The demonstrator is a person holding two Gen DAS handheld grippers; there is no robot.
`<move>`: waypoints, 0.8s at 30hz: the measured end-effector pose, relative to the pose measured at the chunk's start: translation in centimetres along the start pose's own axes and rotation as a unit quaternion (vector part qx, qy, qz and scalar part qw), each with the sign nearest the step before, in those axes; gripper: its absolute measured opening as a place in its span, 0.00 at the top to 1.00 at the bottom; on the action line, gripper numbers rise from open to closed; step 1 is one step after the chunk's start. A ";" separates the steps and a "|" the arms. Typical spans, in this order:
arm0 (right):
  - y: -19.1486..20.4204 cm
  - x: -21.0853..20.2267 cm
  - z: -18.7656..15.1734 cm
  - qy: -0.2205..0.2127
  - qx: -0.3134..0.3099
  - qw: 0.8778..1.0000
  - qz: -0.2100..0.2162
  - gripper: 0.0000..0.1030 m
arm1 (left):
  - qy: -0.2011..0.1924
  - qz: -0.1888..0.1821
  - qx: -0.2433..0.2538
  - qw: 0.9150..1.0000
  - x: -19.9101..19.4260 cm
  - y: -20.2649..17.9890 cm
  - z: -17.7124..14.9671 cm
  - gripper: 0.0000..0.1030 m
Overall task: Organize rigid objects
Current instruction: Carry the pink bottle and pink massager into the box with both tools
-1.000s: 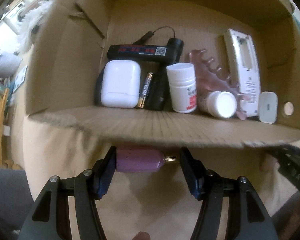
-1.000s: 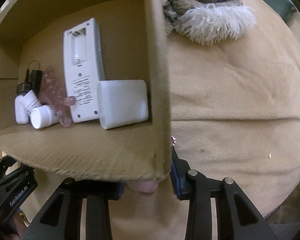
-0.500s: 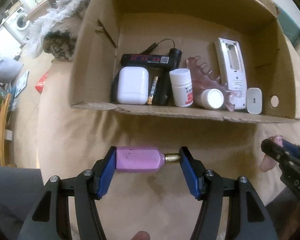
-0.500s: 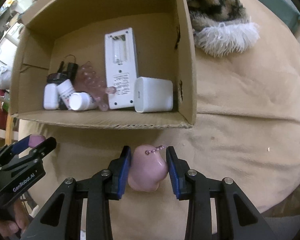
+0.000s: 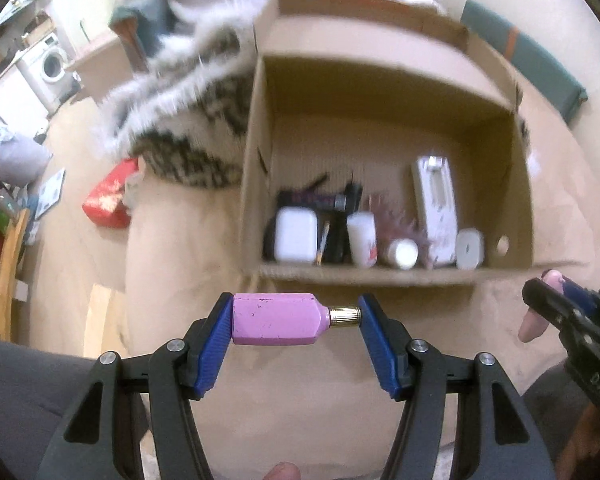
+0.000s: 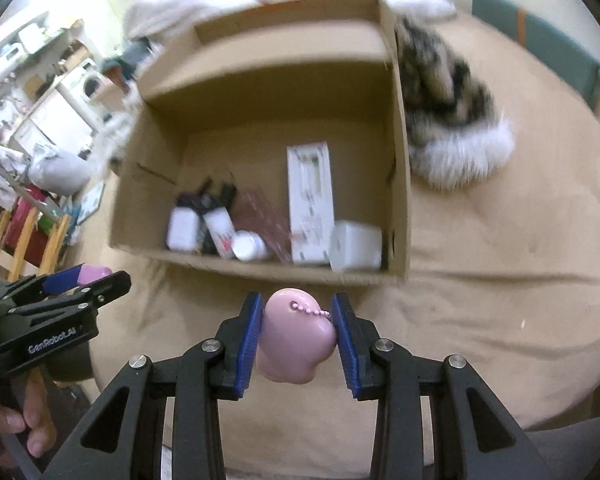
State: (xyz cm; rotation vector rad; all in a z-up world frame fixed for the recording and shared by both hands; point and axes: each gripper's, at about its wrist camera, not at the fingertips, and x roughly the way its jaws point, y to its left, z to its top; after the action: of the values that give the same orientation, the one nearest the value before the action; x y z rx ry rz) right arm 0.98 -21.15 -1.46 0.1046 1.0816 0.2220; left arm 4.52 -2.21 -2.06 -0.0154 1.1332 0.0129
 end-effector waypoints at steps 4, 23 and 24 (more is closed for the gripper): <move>0.7 -2.2 1.9 -0.040 -0.014 0.999 0.009 0.63 | -0.032 0.007 0.006 0.999 -1.1 0.4 2.2 0.43; 0.4 3.8 10.8 -0.070 -0.028 0.997 0.018 0.63 | -0.055 0.030 0.047 0.997 4.3 -2.0 8.9 0.43; 0.1 4.9 10.5 -0.062 -0.022 0.998 0.018 0.63 | -0.052 0.026 0.050 0.997 4.8 -2.1 8.8 0.43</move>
State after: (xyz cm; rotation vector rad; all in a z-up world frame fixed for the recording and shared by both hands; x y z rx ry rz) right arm 12.45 -19.73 -0.73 0.0968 0.9515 0.2688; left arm 14.61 -4.18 -2.68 0.1043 1.0289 0.0035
